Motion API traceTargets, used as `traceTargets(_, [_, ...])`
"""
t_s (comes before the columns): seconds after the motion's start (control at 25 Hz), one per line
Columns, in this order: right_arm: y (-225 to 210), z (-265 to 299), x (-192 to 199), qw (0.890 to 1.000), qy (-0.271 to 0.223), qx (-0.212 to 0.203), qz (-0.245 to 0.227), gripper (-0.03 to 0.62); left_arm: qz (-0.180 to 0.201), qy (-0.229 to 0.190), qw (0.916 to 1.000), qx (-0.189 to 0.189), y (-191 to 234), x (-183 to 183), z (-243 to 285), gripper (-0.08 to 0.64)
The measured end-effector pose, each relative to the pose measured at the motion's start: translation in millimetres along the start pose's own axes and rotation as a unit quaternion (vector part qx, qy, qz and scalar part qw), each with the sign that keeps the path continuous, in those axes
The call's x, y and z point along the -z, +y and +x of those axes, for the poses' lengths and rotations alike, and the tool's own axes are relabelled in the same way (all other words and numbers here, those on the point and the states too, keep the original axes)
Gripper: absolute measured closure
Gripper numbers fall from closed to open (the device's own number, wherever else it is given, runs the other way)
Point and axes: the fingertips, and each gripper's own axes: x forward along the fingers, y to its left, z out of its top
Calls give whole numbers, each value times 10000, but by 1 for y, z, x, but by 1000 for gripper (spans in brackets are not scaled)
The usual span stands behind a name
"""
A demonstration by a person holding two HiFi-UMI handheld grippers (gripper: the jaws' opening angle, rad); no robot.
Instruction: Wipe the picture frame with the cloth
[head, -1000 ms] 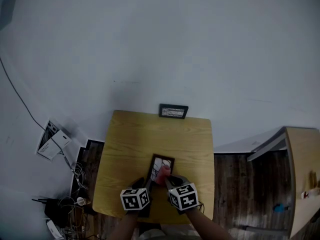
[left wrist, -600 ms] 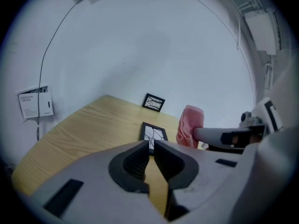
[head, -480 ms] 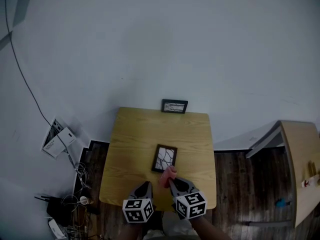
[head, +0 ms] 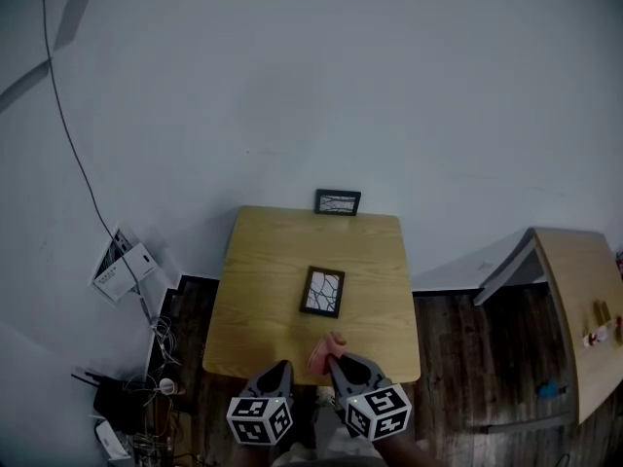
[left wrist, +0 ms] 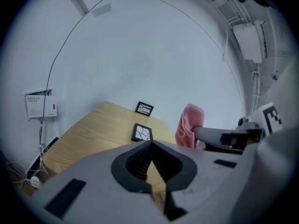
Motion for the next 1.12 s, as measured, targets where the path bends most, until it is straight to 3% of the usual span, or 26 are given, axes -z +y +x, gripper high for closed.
traceTargets(0.6, [71, -59, 25, 9993, -110, -285, -197, 576, 44, -244, 9997, -37, 7, 28, -97, 557])
traceTargets(1.12, [89, -76, 25, 9978, -180, -392, -499, 577, 43, -466, 9988, 107, -6, 22, -111, 557])
